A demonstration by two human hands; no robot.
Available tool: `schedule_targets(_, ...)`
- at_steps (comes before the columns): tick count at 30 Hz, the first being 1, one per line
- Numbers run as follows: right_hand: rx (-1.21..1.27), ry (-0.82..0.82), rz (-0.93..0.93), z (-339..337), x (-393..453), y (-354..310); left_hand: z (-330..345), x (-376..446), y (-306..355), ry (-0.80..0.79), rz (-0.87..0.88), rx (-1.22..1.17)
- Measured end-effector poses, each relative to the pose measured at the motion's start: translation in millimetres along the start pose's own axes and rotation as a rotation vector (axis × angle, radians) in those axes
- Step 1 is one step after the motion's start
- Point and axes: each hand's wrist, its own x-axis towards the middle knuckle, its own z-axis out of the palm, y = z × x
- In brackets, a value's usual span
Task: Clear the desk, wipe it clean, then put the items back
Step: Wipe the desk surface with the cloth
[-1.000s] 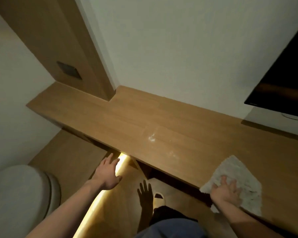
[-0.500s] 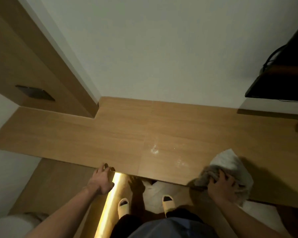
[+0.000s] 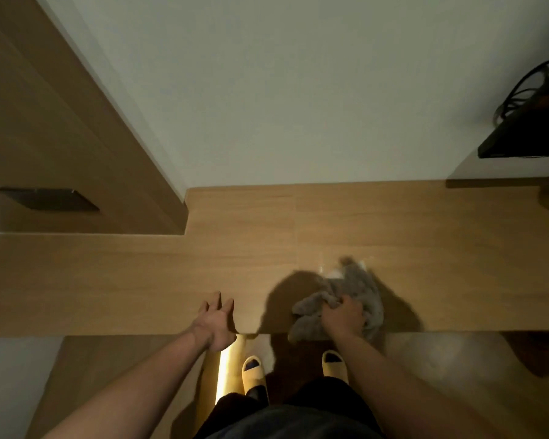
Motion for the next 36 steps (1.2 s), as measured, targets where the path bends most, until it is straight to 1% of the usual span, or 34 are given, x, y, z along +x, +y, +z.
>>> schedule_targets(2, 0.189, -0.054, -0.042, 4.1, -16.1, -9.7, 3.3, 5.9, -6.3, -0.037, -0.003, -0.016)
schedule_targets(4, 0.313, 0.043, -0.105, -9.2, -29.4, -9.8, 7.1, 8.4, -7.9, -0.068, 0.003, -0.027)
schedule_targets(7, 0.434, 0.234, -0.130, -49.3, -31.6, 9.2, 6.4, 11.1, -8.5, -0.090, 0.014, -0.048)
schedule_targets(9, 0.456, 0.354, -0.131, -80.3, -22.8, 33.9, 3.3, 12.0, -8.9, -0.092, 0.014, -0.044)
schedule_targets(11, 0.454, 0.438, -0.127, -108.4, -9.6, 63.3, 3.7, 12.5, -8.3, -0.088, 0.005, -0.037)
schedule_targets(13, 0.364, 0.493, -0.136, -133.1, 2.4, 86.6, 7.8, 12.7, -6.8, -0.074, -0.004, -0.034)
schedule_targets(15, 0.216, 0.469, -0.154, -151.5, 14.3, 100.8, 12.4, 14.0, -4.2, -0.052, -0.020, -0.040)
schedule_targets(16, 0.151, 0.404, -0.158, -157.6, 17.1, 103.7, 13.8, 14.3, -1.5, -0.040, -0.024, -0.043)
schedule_targets(18, 0.018, 0.222, -0.161, -156.3, 25.6, 108.5, 15.7, 13.8, 6.7, -0.033, -0.027, -0.063)
schedule_targets(19, -0.066, 0.164, -0.179, -149.7, 31.6, 112.4, 15.3, 12.1, 12.0, -0.035, -0.027, -0.077)
schedule_targets(21, -0.236, 0.143, -0.171, -130.7, 45.8, 121.7, 15.4, 9.8, 20.6, -0.034, -0.029, -0.097)
schedule_targets(22, -0.287, 0.142, -0.126, -122.0, 49.5, 121.0, 17.2, 8.5, 23.0, -0.035, -0.033, -0.105)
schedule_targets(23, -0.282, 0.121, -0.068, -109.0, 65.3, 129.7, 19.9, 7.0, 24.0, -0.037, -0.038, -0.112)
schedule_targets(25, -0.165, 0.061, 0.042, -88.8, 64.2, 123.0, 26.9, 4.7, 23.4, -0.032, -0.041, -0.108)
schedule_targets(27, -0.021, 0.038, 0.101, -74.6, 36.8, 97.4, 30.1, 3.3, 23.1, -0.034, -0.020, -0.085)
schedule_targets(29, 0.050, 0.004, 0.130, -53.9, 12.6, 70.4, 23.6, 2.1, 22.1, -0.045, 0.012, -0.097)
schedule_targets(31, 0.079, -0.040, 0.149, -28.3, -7.5, 43.2, 12.8, 0.4, 14.9, -0.062, 0.076, -0.163)
schedule_targets(33, 0.116, -0.071, 0.175, -3.3, -24.2, 12.6, 3.6, -2.4, 3.1, -0.053, 0.144, -0.302)
schedule_targets(34, 0.138, -0.077, 0.195, 6.6, -29.8, -1.0, 1.0, -4.3, -3.7, -0.028, 0.160, -0.376)
schedule_targets(36, 0.175, -0.076, 0.217, 30.0, -38.4, -26.0, -4.3, -13.7, -25.6, 0.043, 0.166, -0.431)
